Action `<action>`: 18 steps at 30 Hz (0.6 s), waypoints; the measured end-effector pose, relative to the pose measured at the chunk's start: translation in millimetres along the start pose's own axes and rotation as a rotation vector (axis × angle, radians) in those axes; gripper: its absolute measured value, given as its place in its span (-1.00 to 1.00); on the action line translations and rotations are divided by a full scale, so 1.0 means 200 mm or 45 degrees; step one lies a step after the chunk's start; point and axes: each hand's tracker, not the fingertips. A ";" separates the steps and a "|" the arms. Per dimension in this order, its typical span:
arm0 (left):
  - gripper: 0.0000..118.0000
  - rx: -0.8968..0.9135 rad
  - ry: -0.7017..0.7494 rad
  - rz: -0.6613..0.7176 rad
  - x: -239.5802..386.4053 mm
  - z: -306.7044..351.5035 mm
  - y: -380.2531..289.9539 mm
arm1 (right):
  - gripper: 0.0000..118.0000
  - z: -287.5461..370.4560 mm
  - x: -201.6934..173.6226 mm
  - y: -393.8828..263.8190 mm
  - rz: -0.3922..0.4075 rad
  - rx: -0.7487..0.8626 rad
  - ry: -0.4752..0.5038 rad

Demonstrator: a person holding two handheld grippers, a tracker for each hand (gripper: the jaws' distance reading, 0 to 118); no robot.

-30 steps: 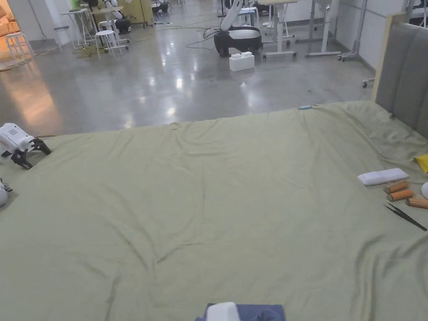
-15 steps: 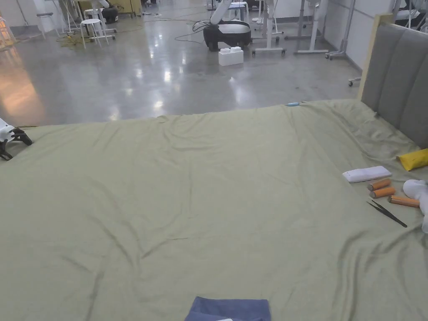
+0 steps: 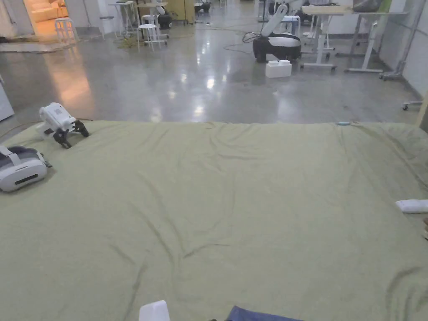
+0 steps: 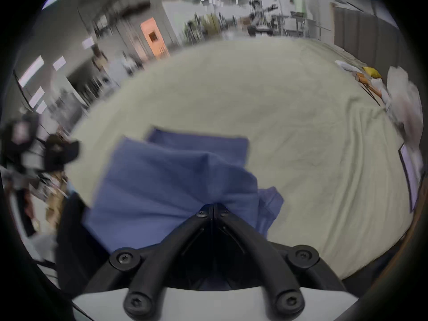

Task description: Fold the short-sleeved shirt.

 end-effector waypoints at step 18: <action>-0.61 -0.177 -0.071 0.218 -0.16 -0.23 -0.04 | -1.00 0.21 0.01 -0.02 -0.206 0.187 0.160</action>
